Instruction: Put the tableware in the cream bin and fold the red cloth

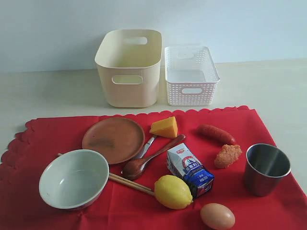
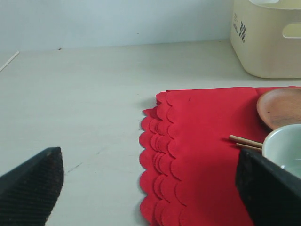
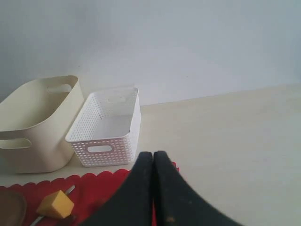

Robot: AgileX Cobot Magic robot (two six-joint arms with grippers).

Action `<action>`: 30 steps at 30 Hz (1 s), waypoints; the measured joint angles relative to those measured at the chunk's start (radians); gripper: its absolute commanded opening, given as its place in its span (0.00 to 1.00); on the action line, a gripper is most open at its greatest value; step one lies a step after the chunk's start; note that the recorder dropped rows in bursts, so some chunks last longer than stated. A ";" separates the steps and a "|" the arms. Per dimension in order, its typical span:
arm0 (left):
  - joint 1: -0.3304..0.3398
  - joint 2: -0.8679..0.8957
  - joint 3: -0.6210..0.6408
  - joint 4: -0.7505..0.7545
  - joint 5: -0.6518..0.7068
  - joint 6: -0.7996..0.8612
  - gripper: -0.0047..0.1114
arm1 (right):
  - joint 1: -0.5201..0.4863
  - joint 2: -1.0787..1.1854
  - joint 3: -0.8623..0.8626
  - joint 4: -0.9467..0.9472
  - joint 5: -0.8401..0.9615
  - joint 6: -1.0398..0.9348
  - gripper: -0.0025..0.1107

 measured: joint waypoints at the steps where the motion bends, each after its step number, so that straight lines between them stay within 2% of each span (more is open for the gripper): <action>1: 0.000 0.000 0.000 0.000 0.000 0.000 0.85 | 0.000 0.000 0.000 0.000 0.000 0.000 0.02; 11: 0.000 0.000 0.000 0.000 0.000 0.000 0.85 | 0.000 0.006 0.000 0.007 0.000 -0.007 0.02; 17: 0.000 0.000 0.000 0.000 0.000 0.000 0.85 | 0.000 0.103 -0.045 0.052 0.059 -0.122 0.02; 23: 0.000 0.000 0.000 0.000 0.000 0.000 0.85 | 0.000 0.286 -0.127 0.272 0.148 -0.367 0.02; 30: 0.000 0.000 0.000 0.000 0.000 0.000 0.85 | 0.000 0.500 -0.196 0.603 0.237 -0.784 0.03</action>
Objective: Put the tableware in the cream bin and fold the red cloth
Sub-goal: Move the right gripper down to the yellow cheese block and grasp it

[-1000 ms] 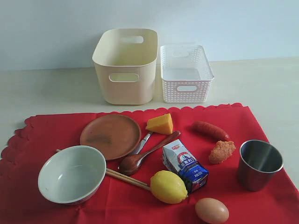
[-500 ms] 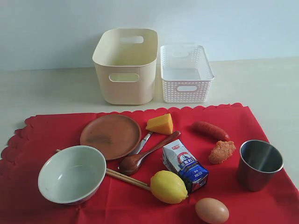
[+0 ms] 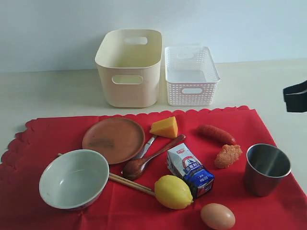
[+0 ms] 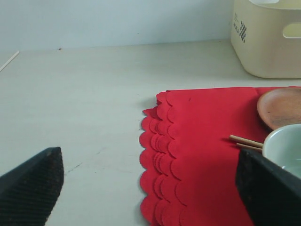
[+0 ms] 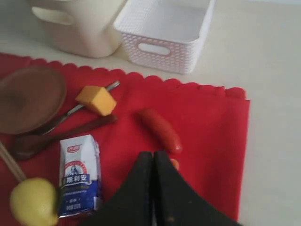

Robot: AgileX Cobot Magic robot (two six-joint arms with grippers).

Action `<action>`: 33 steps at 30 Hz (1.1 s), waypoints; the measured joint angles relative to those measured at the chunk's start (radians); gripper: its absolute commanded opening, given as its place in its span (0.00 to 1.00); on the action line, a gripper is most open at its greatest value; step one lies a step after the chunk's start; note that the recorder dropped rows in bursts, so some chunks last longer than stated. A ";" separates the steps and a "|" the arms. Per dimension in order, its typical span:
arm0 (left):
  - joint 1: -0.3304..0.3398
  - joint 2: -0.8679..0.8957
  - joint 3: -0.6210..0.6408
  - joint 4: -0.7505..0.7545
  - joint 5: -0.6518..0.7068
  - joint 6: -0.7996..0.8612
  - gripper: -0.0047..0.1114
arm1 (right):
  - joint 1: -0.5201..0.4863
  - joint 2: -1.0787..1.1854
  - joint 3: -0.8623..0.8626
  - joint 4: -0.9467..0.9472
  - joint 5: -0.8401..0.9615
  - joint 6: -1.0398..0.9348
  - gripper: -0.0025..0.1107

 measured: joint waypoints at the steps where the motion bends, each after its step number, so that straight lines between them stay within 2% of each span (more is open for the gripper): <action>1: 0.000 0.000 0.000 0.000 0.000 0.000 0.85 | 0.000 0.024 -0.010 0.036 0.014 -0.059 0.04; 6: 0.000 0.000 0.000 0.000 0.000 0.000 0.85 | 0.003 0.184 -0.102 0.215 0.123 -0.304 0.15; 11: 0.000 0.000 0.000 0.000 0.000 0.000 0.85 | 0.050 0.329 -0.207 0.238 0.150 -0.397 0.30; 23: 0.000 0.000 0.000 0.000 0.000 0.000 0.85 | 0.207 0.600 -0.428 -0.044 0.159 -0.418 0.64; 33: 0.000 0.000 0.000 0.000 0.000 0.000 0.85 | 0.287 0.778 -0.563 -0.132 0.188 -0.406 0.69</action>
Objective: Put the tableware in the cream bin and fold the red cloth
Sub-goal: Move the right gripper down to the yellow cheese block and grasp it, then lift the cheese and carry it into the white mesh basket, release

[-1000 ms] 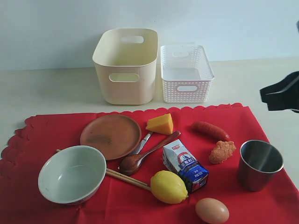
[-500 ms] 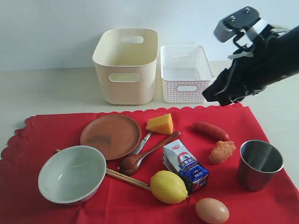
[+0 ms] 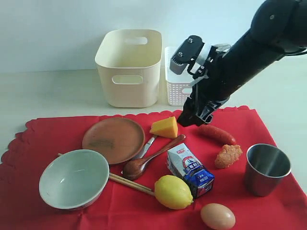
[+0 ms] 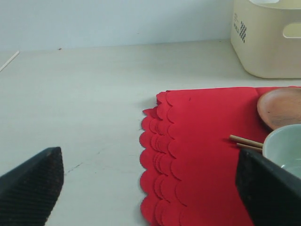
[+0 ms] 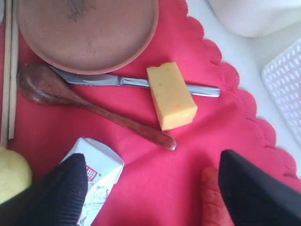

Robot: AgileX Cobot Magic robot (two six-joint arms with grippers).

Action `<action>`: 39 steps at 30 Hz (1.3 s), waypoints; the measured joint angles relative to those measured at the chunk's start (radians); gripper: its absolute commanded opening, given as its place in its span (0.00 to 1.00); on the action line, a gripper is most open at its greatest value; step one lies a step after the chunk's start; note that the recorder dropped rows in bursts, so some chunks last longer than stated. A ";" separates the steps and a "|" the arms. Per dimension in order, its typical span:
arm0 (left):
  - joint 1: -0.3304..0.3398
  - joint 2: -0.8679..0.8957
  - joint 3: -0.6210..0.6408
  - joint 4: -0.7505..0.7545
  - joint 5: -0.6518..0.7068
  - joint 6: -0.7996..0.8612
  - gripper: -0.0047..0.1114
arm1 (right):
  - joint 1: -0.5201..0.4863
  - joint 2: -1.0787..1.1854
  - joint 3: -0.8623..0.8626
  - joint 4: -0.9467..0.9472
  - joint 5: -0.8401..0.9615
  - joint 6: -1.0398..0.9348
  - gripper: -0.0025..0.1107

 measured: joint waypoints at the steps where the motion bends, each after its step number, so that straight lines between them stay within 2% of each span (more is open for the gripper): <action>1: 0.000 0.000 0.000 0.000 0.000 0.000 0.85 | 0.005 0.019 -0.020 -0.002 0.013 0.002 0.69; 8: 0.000 0.000 0.000 0.000 0.000 0.000 0.85 | 0.008 0.142 -0.149 -0.034 0.089 0.036 0.69; 36: 0.000 0.000 0.000 0.000 0.000 0.000 0.85 | 0.008 0.474 -0.459 -0.072 0.169 0.048 0.69; 39: 0.000 0.000 0.000 0.000 0.000 0.000 0.85 | 0.008 0.495 -0.472 -0.072 0.177 0.046 0.64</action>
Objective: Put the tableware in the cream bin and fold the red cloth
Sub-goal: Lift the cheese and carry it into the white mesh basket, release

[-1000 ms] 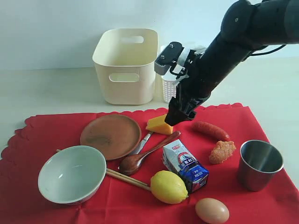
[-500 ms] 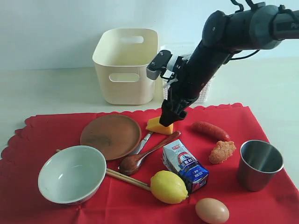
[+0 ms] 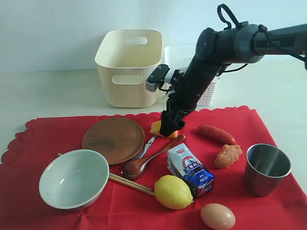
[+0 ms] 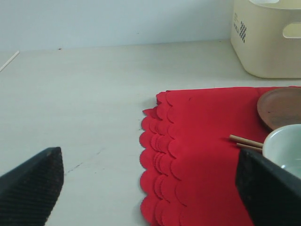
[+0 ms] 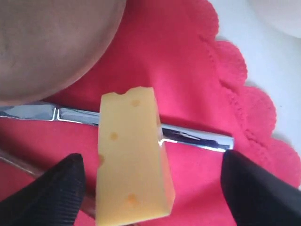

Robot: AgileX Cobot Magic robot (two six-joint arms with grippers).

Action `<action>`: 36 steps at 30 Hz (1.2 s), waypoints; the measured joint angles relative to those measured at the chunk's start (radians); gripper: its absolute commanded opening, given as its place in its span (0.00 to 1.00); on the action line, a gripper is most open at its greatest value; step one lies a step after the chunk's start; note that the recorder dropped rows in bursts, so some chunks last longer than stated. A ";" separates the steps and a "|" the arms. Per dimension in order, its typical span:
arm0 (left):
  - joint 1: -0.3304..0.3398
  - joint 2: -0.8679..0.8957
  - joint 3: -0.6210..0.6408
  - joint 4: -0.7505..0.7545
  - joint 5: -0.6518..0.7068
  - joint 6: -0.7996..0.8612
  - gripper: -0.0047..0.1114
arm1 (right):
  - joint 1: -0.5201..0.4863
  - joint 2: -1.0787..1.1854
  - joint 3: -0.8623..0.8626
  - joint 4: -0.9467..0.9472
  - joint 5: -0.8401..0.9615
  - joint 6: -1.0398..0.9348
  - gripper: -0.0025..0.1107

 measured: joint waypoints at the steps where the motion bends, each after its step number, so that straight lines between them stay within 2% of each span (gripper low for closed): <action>1: 0.000 0.000 0.000 0.000 0.000 0.000 0.85 | 0.000 0.004 -0.002 0.000 0.003 -0.002 0.59; 7: 0.000 0.000 0.000 0.000 0.000 0.000 0.85 | 0.000 0.010 -0.004 0.002 0.008 -0.020 0.22; 11: 0.000 0.000 0.000 0.000 0.000 0.000 0.85 | 0.000 0.010 -0.004 0.004 0.008 -0.031 0.04; 12: 0.000 0.000 0.000 0.000 0.000 0.000 0.85 | 0.000 0.010 -0.004 0.004 0.008 -0.031 0.02; 21: 0.000 0.000 0.000 0.000 0.000 0.000 0.85 | 0.000 -0.010 -0.004 0.004 0.023 -0.035 0.02; 36: 0.000 0.000 0.000 0.000 0.000 0.000 0.85 | 0.000 -0.222 -0.004 0.004 0.126 0.033 0.02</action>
